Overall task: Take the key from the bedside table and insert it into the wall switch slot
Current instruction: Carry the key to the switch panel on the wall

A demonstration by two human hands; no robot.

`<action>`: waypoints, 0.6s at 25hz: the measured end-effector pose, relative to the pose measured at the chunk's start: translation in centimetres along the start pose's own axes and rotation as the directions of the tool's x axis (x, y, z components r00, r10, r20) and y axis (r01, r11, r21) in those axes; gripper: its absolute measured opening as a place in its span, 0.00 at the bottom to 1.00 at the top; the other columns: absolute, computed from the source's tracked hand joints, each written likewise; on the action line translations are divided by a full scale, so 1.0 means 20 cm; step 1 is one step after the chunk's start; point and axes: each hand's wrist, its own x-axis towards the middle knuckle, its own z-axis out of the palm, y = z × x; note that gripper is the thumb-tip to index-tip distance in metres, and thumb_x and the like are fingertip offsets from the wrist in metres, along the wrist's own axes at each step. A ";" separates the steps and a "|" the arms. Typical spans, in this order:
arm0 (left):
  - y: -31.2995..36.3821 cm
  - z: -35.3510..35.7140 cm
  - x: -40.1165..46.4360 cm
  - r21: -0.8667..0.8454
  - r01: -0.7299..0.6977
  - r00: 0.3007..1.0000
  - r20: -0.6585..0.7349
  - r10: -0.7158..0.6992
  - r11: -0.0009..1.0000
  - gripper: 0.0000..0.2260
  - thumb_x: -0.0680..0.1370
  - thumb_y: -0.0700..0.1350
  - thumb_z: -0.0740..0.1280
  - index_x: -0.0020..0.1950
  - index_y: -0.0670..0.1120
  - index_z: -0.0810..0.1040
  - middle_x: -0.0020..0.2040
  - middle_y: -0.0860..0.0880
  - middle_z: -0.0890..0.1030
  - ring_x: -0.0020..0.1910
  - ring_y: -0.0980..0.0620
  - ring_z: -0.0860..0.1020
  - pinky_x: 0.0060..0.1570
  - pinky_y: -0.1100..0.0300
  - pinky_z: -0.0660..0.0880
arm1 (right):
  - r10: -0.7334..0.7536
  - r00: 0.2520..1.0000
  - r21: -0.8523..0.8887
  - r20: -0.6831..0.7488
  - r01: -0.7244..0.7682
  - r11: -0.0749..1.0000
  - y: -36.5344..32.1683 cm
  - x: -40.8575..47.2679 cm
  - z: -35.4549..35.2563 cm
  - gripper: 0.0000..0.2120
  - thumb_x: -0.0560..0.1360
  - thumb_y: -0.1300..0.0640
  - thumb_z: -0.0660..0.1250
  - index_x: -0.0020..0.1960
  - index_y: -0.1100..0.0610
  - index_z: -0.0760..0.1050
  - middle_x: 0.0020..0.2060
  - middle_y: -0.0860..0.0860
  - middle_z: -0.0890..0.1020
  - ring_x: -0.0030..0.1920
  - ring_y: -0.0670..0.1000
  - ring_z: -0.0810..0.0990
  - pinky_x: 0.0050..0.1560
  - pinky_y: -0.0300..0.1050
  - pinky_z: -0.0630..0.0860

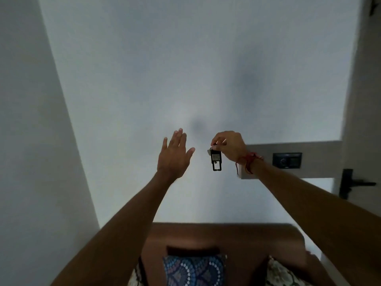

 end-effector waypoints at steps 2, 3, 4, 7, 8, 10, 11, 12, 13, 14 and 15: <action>0.16 0.05 0.13 -0.006 -0.027 1.000 -0.015 0.027 1.000 0.29 0.87 0.57 0.51 0.84 0.41 0.55 0.86 0.44 0.51 0.85 0.48 0.49 0.83 0.44 0.49 | 0.027 0.999 -0.041 -0.025 -0.028 0.999 0.14 0.02 -0.16 0.03 0.67 0.65 0.75 0.41 0.61 0.83 0.36 0.55 0.83 0.38 0.50 0.77 0.48 0.50 0.78; 0.22 0.07 0.19 -0.012 -0.033 0.999 -0.022 0.033 0.999 0.29 0.87 0.57 0.51 0.84 0.41 0.55 0.86 0.44 0.52 0.85 0.48 0.49 0.83 0.44 0.49 | 0.037 0.999 -0.059 -0.035 -0.039 0.997 0.20 0.03 -0.23 0.03 0.67 0.65 0.75 0.41 0.61 0.83 0.37 0.57 0.84 0.39 0.50 0.77 0.48 0.51 0.78; 0.28 0.10 0.24 -0.017 -0.043 0.999 -0.029 0.042 0.999 0.29 0.87 0.57 0.51 0.83 0.41 0.55 0.85 0.44 0.52 0.85 0.48 0.49 0.83 0.44 0.49 | 0.046 0.998 -0.064 -0.047 -0.049 0.997 0.26 0.04 -0.28 0.04 0.67 0.65 0.75 0.41 0.61 0.83 0.38 0.58 0.83 0.39 0.51 0.77 0.48 0.52 0.78; 0.45 0.18 0.39 -0.013 -0.096 0.995 -0.025 0.095 0.995 0.29 0.87 0.57 0.50 0.83 0.41 0.55 0.85 0.44 0.53 0.85 0.47 0.50 0.83 0.43 0.50 | 0.085 0.992 -0.080 -0.095 -0.092 0.993 0.43 0.06 -0.41 0.05 0.67 0.63 0.77 0.42 0.59 0.84 0.40 0.57 0.78 0.40 0.53 0.78 0.46 0.49 0.79; 0.50 0.22 0.43 -0.019 -0.113 0.993 -0.025 0.113 0.993 0.29 0.87 0.57 0.50 0.83 0.41 0.55 0.85 0.44 0.53 0.85 0.47 0.50 0.83 0.43 0.50 | 0.096 0.989 -0.094 -0.110 -0.106 0.990 0.49 0.06 -0.44 0.05 0.67 0.62 0.77 0.42 0.59 0.84 0.41 0.57 0.78 0.40 0.53 0.78 0.46 0.49 0.79; 0.58 0.29 0.51 -0.039 -0.141 0.990 -0.028 0.140 0.989 0.29 0.87 0.57 0.50 0.83 0.41 0.56 0.85 0.43 0.53 0.85 0.46 0.50 0.83 0.42 0.50 | 0.113 0.984 -0.109 -0.138 -0.129 0.986 0.61 0.06 -0.51 0.04 0.67 0.62 0.77 0.41 0.59 0.83 0.42 0.58 0.80 0.39 0.53 0.79 0.46 0.50 0.80; 0.62 0.32 0.55 -0.051 -0.147 0.989 -0.031 0.146 0.988 0.30 0.87 0.58 0.50 0.83 0.41 0.56 0.85 0.43 0.54 0.85 0.46 0.50 0.83 0.42 0.50 | 0.119 0.981 -0.121 -0.150 -0.138 0.983 0.66 0.06 -0.54 0.04 0.67 0.63 0.77 0.41 0.59 0.83 0.42 0.57 0.81 0.38 0.53 0.80 0.47 0.51 0.81; 0.66 0.37 0.60 -0.063 -0.155 0.988 -0.036 0.153 0.986 0.30 0.87 0.58 0.51 0.83 0.41 0.56 0.85 0.43 0.54 0.85 0.46 0.50 0.83 0.42 0.50 | 0.125 0.978 -0.143 -0.166 -0.149 0.978 0.72 0.06 -0.58 0.04 0.67 0.63 0.77 0.40 0.59 0.83 0.41 0.57 0.82 0.38 0.53 0.80 0.47 0.51 0.81; 0.70 0.42 0.64 -0.077 -0.165 0.986 -0.043 0.162 0.983 0.30 0.87 0.57 0.51 0.83 0.41 0.56 0.85 0.43 0.54 0.85 0.46 0.50 0.83 0.41 0.50 | 0.126 0.974 -0.171 -0.186 -0.158 0.972 0.78 0.06 -0.62 0.04 0.67 0.63 0.77 0.40 0.59 0.83 0.40 0.56 0.82 0.38 0.53 0.80 0.47 0.51 0.81; 0.74 0.46 0.69 -0.095 -0.178 0.983 -0.049 0.174 0.979 0.30 0.87 0.57 0.51 0.83 0.41 0.56 0.85 0.43 0.54 0.85 0.46 0.50 0.83 0.41 0.50 | 0.126 0.970 -0.201 -0.208 -0.168 0.965 0.83 0.06 -0.65 0.04 0.67 0.63 0.77 0.40 0.58 0.83 0.40 0.55 0.82 0.38 0.53 0.80 0.46 0.50 0.81; 0.78 0.51 0.73 -0.114 -0.191 0.981 -0.053 0.186 0.975 0.30 0.86 0.57 0.52 0.83 0.41 0.56 0.85 0.43 0.54 0.85 0.45 0.50 0.83 0.41 0.50 | 0.129 0.964 -0.224 -0.233 -0.182 0.957 0.88 0.07 -0.69 0.04 0.67 0.63 0.77 0.40 0.58 0.83 0.39 0.54 0.82 0.38 0.53 0.80 0.46 0.49 0.81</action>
